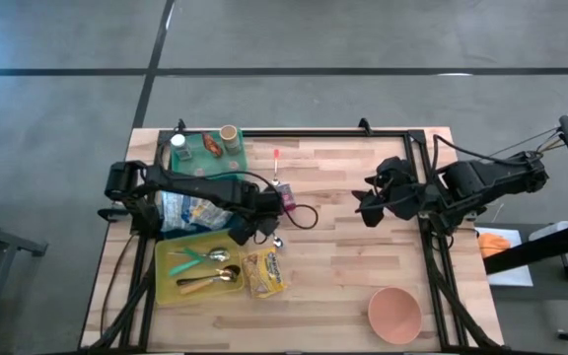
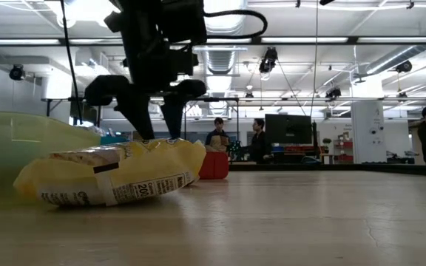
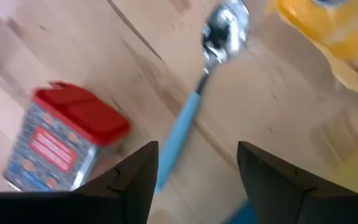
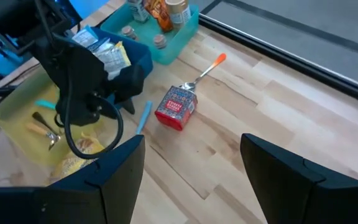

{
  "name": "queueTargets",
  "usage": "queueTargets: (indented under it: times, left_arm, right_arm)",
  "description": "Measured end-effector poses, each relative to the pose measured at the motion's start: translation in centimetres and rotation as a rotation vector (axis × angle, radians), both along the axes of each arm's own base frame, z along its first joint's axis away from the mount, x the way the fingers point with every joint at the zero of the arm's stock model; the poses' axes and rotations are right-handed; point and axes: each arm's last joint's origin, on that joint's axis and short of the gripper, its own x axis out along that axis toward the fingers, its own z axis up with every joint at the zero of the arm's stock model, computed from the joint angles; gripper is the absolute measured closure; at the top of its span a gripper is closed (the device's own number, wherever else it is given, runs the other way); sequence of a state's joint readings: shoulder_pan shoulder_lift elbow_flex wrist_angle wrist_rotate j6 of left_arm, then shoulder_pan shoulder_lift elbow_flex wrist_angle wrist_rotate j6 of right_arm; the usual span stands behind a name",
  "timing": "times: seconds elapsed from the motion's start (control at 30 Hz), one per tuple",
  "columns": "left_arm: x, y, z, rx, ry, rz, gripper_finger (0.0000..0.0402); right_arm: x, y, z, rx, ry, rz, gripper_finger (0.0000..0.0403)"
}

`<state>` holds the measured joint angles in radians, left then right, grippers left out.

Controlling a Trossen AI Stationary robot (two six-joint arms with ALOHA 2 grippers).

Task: Pick & Place Food Item
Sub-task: Put the light blue spoon into the yellow bin

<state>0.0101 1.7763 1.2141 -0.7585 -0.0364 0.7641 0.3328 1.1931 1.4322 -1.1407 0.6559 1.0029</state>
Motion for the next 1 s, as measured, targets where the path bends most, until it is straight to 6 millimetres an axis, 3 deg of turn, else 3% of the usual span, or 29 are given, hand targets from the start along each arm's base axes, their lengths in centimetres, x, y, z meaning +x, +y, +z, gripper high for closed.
queueTargets:
  times: [0.17, 0.53, 0.73, 1.0]
  left_arm:
    - [-0.2, 0.7, -0.7, -0.003, -0.009, 0.013, 0.0199]
    - [0.1, 3.3, -3.4, 0.021, 0.082, 0.113, 0.0202]
    - [1.2, 3.8, -3.4, 0.036, 0.067, 0.121, 0.0202]
    - [1.1, 3.7, -4.6, 0.023, 0.134, 0.054, 0.0202]
  right_arm:
    - [0.0, 0.0, 0.0, 0.024, -0.017, -0.025, 0.014]
    - [0.1, 0.0, 0.1, 0.035, -0.051, -0.064, 0.014]
    - [0.1, 0.0, 0.2, 0.04, -0.063, -0.065, 0.014]
    - [0.2, 0.0, 0.2, 0.044, -0.064, -0.063, 0.014]
